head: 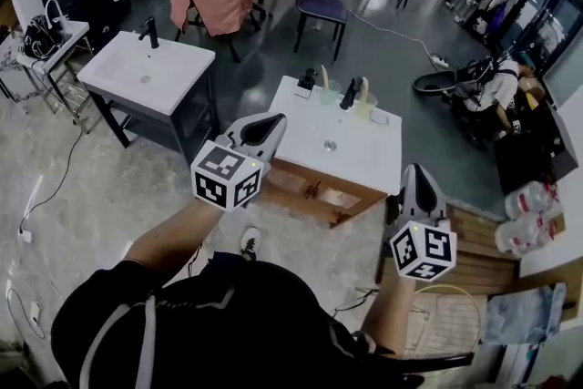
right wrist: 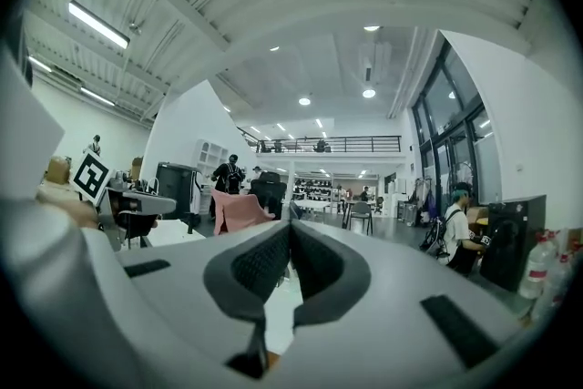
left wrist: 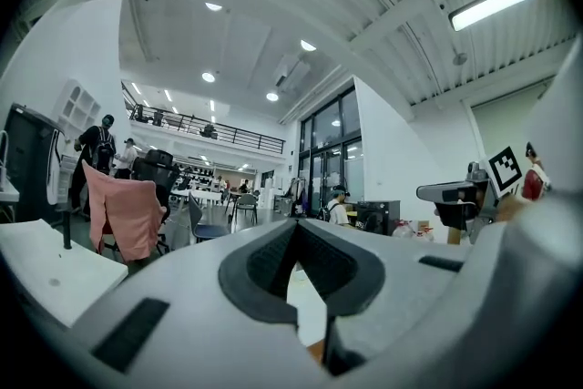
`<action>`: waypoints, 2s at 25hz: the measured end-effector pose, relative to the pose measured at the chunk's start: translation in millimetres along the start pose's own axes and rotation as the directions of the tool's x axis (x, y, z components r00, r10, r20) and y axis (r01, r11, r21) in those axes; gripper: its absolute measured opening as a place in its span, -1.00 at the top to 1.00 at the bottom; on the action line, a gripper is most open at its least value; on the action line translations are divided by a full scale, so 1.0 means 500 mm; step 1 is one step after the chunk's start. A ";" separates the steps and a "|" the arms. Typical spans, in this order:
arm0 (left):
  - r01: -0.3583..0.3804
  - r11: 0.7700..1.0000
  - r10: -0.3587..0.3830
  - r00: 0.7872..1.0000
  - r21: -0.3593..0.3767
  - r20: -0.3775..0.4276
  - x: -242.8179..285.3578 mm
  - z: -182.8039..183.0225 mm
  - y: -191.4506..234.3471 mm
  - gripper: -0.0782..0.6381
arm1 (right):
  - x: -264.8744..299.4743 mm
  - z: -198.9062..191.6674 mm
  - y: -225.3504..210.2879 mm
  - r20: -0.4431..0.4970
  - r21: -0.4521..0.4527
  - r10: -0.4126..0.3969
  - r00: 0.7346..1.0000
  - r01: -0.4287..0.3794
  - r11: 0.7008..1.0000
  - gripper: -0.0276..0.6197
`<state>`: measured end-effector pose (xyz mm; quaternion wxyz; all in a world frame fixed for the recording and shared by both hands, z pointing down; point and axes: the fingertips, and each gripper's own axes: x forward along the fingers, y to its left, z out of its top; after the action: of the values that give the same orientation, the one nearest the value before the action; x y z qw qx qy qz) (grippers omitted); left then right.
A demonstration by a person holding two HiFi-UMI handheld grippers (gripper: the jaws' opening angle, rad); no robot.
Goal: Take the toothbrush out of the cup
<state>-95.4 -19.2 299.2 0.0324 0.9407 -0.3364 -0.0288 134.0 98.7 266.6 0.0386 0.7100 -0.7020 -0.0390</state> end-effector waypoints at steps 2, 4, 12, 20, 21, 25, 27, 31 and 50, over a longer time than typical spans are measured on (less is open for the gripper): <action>0.008 1.000 -0.008 1.000 0.001 0.003 0.049 0.001 0.024 0.77 | 0.043 -0.002 -0.018 -0.008 0.003 -0.009 1.000 0.009 1.000 0.90; 0.018 1.000 -0.018 1.000 0.002 0.003 0.093 0.004 0.049 0.77 | 0.086 -0.008 -0.032 -0.015 0.005 -0.018 1.000 0.018 1.000 0.90; 0.027 0.999 -0.027 0.999 0.033 -0.020 0.234 -0.010 0.144 0.77 | 0.248 -0.035 -0.076 -0.021 0.006 -0.025 0.999 0.025 1.000 0.87; 0.074 0.997 -0.073 0.997 0.019 -0.030 0.331 -0.024 0.226 0.77 | 0.372 -0.043 -0.087 -0.039 -0.002 -0.053 0.998 0.053 0.999 0.87; 0.080 0.997 -0.079 0.996 0.012 -0.027 0.342 -0.025 0.236 0.77 | 0.385 -0.044 -0.088 -0.044 -0.004 -0.059 0.997 0.058 0.998 0.87; 0.100 0.995 -0.101 0.995 -0.015 -0.025 0.372 -0.041 0.263 0.77 | 0.420 -0.050 -0.082 -0.065 -0.020 -0.074 0.995 0.072 0.997 0.85; 0.090 0.996 -0.090 0.996 -0.024 -0.016 0.383 -0.043 0.277 0.77 | 0.435 -0.051 -0.079 -0.076 -0.031 -0.075 0.994 0.073 0.997 0.83; 0.084 0.996 -0.085 0.996 -0.034 -0.021 0.402 -0.058 0.293 0.77 | 0.464 -0.063 -0.089 -0.097 -0.041 -0.077 0.992 0.074 0.996 0.80; -0.106 0.994 0.106 0.990 0.013 -0.090 0.490 -0.114 0.299 0.77 | 0.649 -0.181 -0.278 -0.094 0.028 0.060 0.994 -0.058 0.998 0.71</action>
<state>3.6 -287.8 359.9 0.0450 0.9220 -0.3842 0.0170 285.6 -224.0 340.9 0.0643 0.6904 -0.7206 0.0047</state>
